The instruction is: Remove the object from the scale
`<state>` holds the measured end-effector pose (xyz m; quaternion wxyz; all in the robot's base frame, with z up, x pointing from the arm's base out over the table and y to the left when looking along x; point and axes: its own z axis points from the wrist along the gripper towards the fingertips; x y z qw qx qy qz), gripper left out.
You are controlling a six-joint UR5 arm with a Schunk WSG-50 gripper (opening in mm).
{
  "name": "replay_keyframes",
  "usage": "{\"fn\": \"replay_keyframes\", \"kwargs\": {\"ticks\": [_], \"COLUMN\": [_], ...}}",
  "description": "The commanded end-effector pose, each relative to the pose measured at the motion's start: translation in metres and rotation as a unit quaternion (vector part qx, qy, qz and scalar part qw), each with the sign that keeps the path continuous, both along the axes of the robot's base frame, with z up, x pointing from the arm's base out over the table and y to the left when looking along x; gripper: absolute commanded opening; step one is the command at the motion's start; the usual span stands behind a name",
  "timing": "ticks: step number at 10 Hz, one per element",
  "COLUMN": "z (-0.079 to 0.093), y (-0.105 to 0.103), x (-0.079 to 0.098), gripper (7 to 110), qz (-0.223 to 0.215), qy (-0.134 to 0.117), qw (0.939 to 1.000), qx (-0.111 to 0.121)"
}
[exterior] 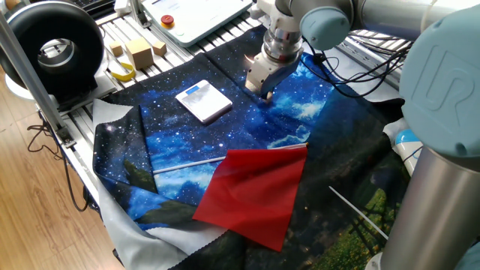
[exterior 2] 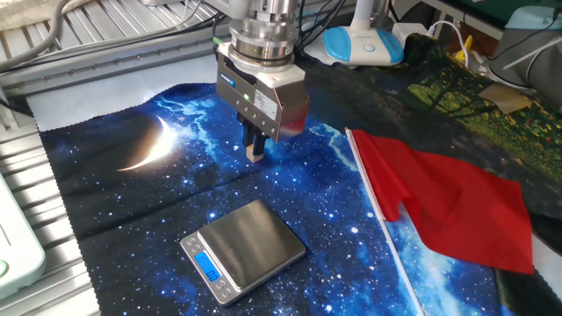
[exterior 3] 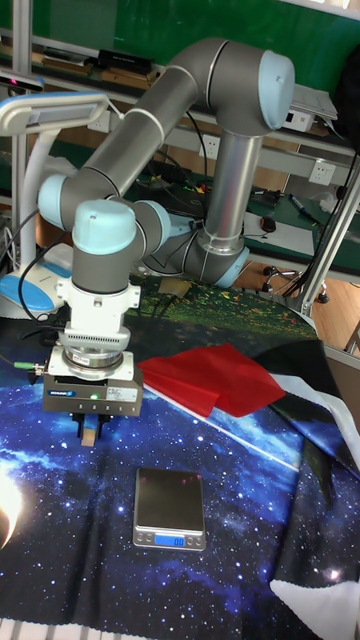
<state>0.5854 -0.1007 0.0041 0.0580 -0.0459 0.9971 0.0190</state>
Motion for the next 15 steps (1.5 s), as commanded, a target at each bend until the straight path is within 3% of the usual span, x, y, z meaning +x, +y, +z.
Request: {"fn": "replay_keyframes", "kwargs": {"ticks": [1,5,8,10,12,13,15], "z": [0.003,0.012,0.046,0.078,0.098,0.106,0.119], "y": [0.002,0.003,0.013,0.035,0.060,0.079,0.101], "x": [0.001,-0.001,0.015,0.031,0.045,0.052,0.060], "gripper": [44,44,44,44,44,22,22], "qz": [0.010,0.013,0.019,0.013,0.001,-0.012,-0.045], "qy": [-0.002,0.005,0.016,0.021,0.020,0.018,0.022], "qw": [0.9999,0.9998,0.9997,0.9997,0.9998,0.9996,0.9987], "qx": [0.011,0.012,0.000,0.001,0.007,0.019,0.001]}}
